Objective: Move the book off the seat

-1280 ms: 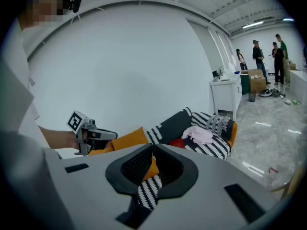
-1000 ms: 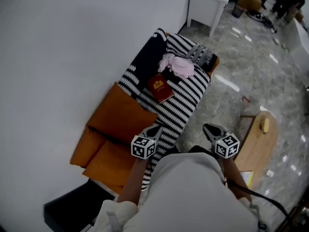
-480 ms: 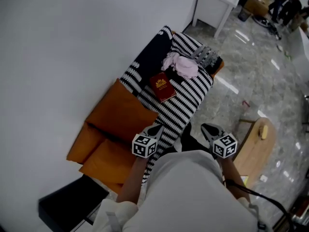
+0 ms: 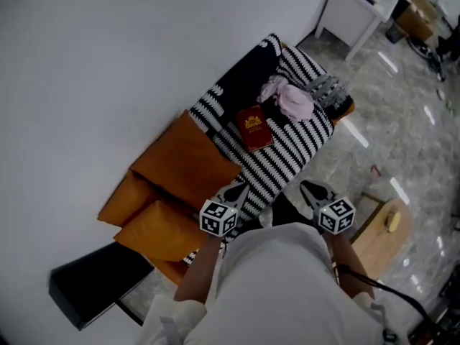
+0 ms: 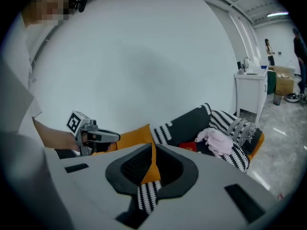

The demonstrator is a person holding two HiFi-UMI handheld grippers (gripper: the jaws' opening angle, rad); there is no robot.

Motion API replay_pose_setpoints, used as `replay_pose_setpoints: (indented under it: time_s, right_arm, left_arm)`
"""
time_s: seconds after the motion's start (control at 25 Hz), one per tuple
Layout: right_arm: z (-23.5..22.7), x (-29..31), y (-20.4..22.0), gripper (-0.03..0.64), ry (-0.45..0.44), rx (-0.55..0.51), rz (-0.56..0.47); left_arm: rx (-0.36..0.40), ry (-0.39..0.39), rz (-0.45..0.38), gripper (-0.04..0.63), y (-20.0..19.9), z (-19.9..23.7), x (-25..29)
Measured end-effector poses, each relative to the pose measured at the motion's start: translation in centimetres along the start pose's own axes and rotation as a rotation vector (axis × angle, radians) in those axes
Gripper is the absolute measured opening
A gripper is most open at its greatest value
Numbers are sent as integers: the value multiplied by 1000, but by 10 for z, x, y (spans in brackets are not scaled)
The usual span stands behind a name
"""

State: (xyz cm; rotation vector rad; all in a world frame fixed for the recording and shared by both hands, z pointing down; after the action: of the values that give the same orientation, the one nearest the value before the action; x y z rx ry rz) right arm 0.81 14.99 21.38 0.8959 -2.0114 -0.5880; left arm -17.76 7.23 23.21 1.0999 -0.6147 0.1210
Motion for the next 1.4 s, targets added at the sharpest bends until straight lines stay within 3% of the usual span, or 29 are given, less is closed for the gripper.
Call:
replay_pose_setpoints:
  time_s: [0.44,0.72,1.04,1.4]
  right_arm:
    - [-75,64,-28,51,-70,28,110]
    - [-119,109,-26,51,-96,37,196]
    - [-151,163,-2,51,-158,8,340]
    - [-195,226,19,52,-162,31,396]
  left_arm:
    - [-13,-91,125,2,5,35,57]
    - [-61,-144,125,2,10,69,96]
    - [-163,-214,119,2,48,105,141]
    - [-251,-225,146,5,99,140,186]
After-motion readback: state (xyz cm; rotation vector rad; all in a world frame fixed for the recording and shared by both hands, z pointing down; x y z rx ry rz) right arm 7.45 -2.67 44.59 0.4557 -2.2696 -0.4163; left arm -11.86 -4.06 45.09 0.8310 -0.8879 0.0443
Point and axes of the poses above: the fingertips, and each gripper's own axes: x forward along the fingers, z to its left, y out of its underside, the point moved 2 cm from there along -x, backward along the fingers, and after that the axes turned 11 degrees about x, right-handed, at the moved point
